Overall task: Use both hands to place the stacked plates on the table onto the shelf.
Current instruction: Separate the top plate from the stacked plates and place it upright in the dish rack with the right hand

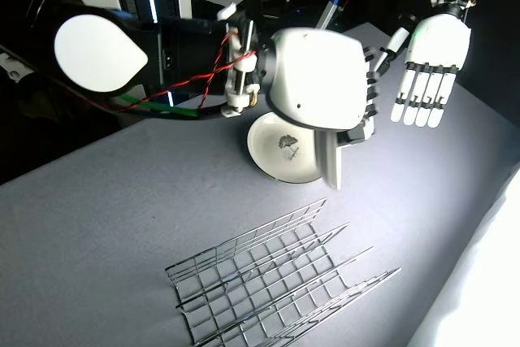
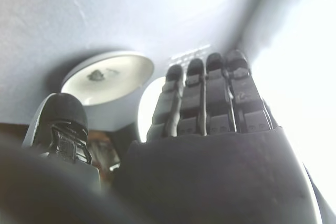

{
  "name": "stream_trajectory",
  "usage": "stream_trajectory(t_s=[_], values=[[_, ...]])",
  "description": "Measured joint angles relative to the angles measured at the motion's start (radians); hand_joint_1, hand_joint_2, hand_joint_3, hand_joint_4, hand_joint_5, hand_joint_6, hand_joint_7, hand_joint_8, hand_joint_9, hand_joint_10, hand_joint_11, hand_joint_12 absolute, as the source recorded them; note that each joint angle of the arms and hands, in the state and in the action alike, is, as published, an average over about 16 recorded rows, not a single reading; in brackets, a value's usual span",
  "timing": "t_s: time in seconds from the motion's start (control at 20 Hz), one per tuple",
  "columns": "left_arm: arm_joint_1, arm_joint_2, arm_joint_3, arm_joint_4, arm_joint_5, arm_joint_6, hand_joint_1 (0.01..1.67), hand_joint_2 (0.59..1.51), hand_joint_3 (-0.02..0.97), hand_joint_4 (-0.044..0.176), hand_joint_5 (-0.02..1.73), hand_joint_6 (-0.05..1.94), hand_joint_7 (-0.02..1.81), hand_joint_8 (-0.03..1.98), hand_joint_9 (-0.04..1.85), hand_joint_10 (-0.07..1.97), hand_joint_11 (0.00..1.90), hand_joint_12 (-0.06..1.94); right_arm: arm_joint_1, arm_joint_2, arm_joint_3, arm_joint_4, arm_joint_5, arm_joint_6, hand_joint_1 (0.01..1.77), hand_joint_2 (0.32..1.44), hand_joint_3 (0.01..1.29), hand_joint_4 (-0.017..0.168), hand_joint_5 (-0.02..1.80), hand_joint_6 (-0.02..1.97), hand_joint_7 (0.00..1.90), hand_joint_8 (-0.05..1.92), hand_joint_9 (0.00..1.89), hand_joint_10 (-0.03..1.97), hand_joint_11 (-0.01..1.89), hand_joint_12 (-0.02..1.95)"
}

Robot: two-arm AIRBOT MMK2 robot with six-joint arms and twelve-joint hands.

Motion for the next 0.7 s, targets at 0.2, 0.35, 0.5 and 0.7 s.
stream_trajectory(t_s=[0.2,0.35,0.5,0.7], values=[[0.001,0.001,-0.003,0.000,-0.001,0.006,0.02,1.230,0.011,-0.002,0.02,0.01,0.02,0.00,0.02,0.01,0.01,0.01,0.030,-0.009,0.001,0.101,-0.046,0.002,1.37,0.97,0.01,-0.005,0.99,0.80,1.15,0.70,1.01,0.99,0.85,1.03],[0.002,0.001,-0.002,0.000,0.000,0.007,0.02,1.230,0.011,-0.002,0.02,0.01,0.02,0.00,0.02,0.01,0.01,0.01,0.046,-0.013,0.003,0.168,-0.078,0.003,1.38,0.97,0.01,-0.005,0.99,0.79,1.15,0.71,1.01,1.00,0.85,1.03],[0.002,0.001,-0.001,0.000,0.000,0.008,0.02,1.228,0.011,-0.002,0.02,0.01,0.02,0.00,0.02,0.01,0.01,0.01,0.058,-0.015,0.008,0.225,-0.106,0.005,1.38,0.97,0.01,-0.005,0.99,0.77,1.14,0.72,1.01,1.00,0.84,1.04],[0.002,0.000,-0.002,0.000,0.000,0.008,0.02,1.216,0.011,-0.002,0.02,0.01,0.02,0.00,0.02,0.01,0.01,0.01,0.068,-0.015,0.022,0.288,-0.134,0.006,1.38,0.97,0.01,-0.005,1.00,0.76,1.14,0.74,1.00,1.00,0.83,1.05]])
